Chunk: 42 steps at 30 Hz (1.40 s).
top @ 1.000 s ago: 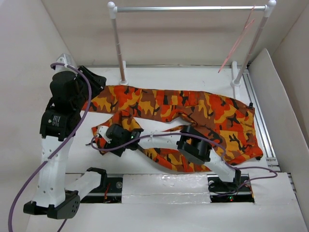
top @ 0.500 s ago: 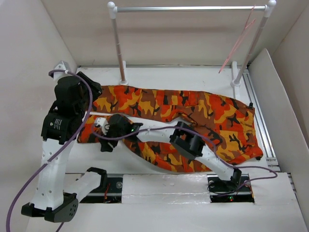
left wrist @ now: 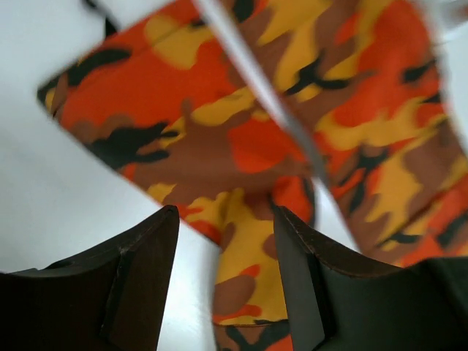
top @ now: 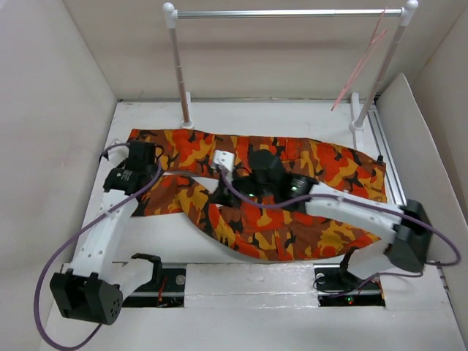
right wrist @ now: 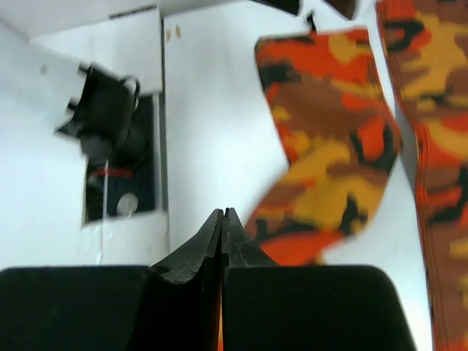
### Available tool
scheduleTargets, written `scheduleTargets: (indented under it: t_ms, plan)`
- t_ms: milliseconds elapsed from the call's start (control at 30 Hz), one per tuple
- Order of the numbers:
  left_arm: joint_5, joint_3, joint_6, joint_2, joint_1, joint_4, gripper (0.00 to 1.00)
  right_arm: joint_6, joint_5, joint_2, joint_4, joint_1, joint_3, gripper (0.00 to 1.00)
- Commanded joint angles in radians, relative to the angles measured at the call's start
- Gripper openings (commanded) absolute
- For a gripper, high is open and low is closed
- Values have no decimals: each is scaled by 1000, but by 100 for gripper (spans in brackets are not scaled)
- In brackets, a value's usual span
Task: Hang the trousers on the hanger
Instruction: Flatten out the trousers at the center of the board.
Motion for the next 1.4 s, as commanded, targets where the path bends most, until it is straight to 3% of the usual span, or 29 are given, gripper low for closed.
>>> scheduleTargets:
  t_ms: [0,133,167,200,267,367,633,867,1067,1133,1167,1233,1267,1367]
  plan:
    - [-17,-85,-194,13,15,-74,51,-2,129,-157,-123,-40,-170,0]
    - [61,-221,-244,-2,156,28,52,9,194,-361,-221,-89,-348,1]
    - [118,-249,-227,-19,205,62,53,11,204,-422,-263,-99,-368,7]
    - [149,-278,-219,-25,310,82,54,12,214,-448,-282,-121,-383,24]
    - [212,-345,-176,-15,480,125,55,14,234,-508,-340,-153,-417,38]
    - [247,-372,-114,19,605,113,55,18,273,-585,-417,-188,-443,43]
    - [200,-364,-135,211,667,156,56,-80,171,-646,-472,-377,-458,48]
    - [233,-356,-116,349,667,286,63,-123,96,-613,-494,-438,-463,46]
    - [247,-370,-78,430,667,352,60,-112,91,-629,-512,-475,-463,47]
    - [252,-373,-64,438,645,383,55,-109,83,-633,-506,-485,-468,47]
    - [252,-375,-57,442,633,387,46,-109,83,-636,-506,-485,-469,47]
    - [273,-379,-32,450,633,424,21,-109,89,-636,-515,-495,-468,47]
    - [279,-375,-17,455,633,429,0,-107,117,-643,-524,-495,-463,47]
    - [255,-320,23,455,662,356,0,-84,190,-657,-577,-540,-457,52]
